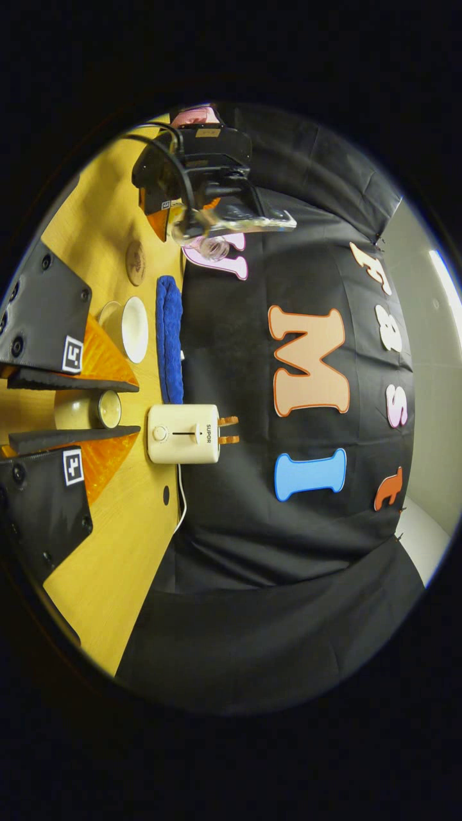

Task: Open the teacup lid with one hand, grasp the water bottle and pour water into the teacup with the other hand; after pouring, place the water bottle on the coaster and then close the teacup lid.

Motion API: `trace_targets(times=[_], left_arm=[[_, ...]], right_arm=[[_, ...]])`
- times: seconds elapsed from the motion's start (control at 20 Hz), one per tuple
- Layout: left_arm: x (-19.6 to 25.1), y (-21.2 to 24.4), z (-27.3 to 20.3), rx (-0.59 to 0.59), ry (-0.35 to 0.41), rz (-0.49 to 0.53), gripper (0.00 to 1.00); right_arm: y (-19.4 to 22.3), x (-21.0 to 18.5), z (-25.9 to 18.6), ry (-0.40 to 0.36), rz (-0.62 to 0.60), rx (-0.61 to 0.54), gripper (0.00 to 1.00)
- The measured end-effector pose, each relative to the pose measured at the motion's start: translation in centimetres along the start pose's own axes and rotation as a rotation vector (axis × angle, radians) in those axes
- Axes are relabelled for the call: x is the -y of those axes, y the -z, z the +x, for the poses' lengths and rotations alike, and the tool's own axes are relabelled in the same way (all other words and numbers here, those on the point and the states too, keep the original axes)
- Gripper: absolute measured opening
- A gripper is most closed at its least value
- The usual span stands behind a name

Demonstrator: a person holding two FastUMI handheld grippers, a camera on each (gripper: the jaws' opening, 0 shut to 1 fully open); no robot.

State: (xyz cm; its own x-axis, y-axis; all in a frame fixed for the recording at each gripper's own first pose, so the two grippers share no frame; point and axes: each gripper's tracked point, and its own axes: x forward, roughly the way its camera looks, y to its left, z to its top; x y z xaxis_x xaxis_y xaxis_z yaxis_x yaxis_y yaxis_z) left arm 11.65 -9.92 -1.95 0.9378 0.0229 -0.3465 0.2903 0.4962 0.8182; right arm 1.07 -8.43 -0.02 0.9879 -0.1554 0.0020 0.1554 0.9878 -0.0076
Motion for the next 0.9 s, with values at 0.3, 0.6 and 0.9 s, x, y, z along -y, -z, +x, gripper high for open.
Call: trace_targets(times=[0.3,0.6,0.9], left_arm=[[1.2,-0.8,1.4,-0.056,0.026,0.23,0.69],[1.4,-1.2,2.7,-0.1,0.021,0.417,0.69],[1.6,-2.4,3.6,-0.108,0.005,0.549,0.69]], right_arm=[[0.0,2.1,-0.2,0.036,-0.001,0.002,0.29],[0.0,2.9,-0.3,0.054,-0.002,0.004,0.29],[0.0,2.8,-0.2,0.047,-0.002,0.005,0.29]])
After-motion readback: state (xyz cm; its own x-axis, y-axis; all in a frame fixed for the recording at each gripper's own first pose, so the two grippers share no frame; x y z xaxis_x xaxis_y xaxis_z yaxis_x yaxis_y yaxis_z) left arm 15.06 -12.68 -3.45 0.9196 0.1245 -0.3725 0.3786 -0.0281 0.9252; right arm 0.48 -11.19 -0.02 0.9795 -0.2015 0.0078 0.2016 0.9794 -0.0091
